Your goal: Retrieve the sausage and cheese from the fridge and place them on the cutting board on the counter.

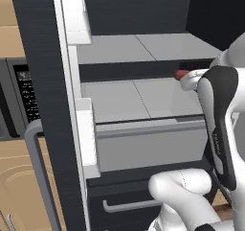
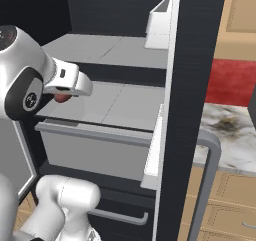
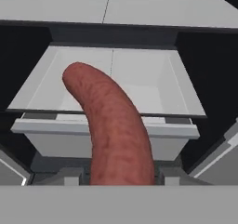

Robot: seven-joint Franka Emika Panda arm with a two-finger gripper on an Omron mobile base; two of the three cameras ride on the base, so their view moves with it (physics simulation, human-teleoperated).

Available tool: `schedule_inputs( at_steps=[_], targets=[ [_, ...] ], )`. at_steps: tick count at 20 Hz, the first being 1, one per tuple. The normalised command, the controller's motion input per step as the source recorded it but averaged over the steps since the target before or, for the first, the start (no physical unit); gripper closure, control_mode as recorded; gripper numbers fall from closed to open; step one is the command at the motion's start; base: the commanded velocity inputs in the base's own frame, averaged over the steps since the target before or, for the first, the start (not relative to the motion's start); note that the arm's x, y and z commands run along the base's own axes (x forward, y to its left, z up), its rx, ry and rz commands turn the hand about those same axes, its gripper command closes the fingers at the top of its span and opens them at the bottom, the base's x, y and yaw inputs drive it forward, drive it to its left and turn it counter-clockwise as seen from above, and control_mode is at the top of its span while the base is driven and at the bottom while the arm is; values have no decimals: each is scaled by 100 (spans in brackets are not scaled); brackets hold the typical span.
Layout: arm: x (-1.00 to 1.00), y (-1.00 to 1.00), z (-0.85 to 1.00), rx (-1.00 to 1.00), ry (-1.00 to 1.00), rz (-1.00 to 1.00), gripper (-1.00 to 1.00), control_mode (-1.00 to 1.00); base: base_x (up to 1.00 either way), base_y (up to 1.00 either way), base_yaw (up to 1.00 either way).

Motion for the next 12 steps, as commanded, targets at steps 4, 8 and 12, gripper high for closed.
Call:
schedule_inputs(
  at_steps=[4,8,12],
  targets=[
    [-17,0,-3,0,0,0,100,100,-70,0,0],
    [0,0,0,0,0,0,100,100,-100,-13,-6],
    [0,0,0,0,0,0,100,100,-100,-36,-23]
  ],
)
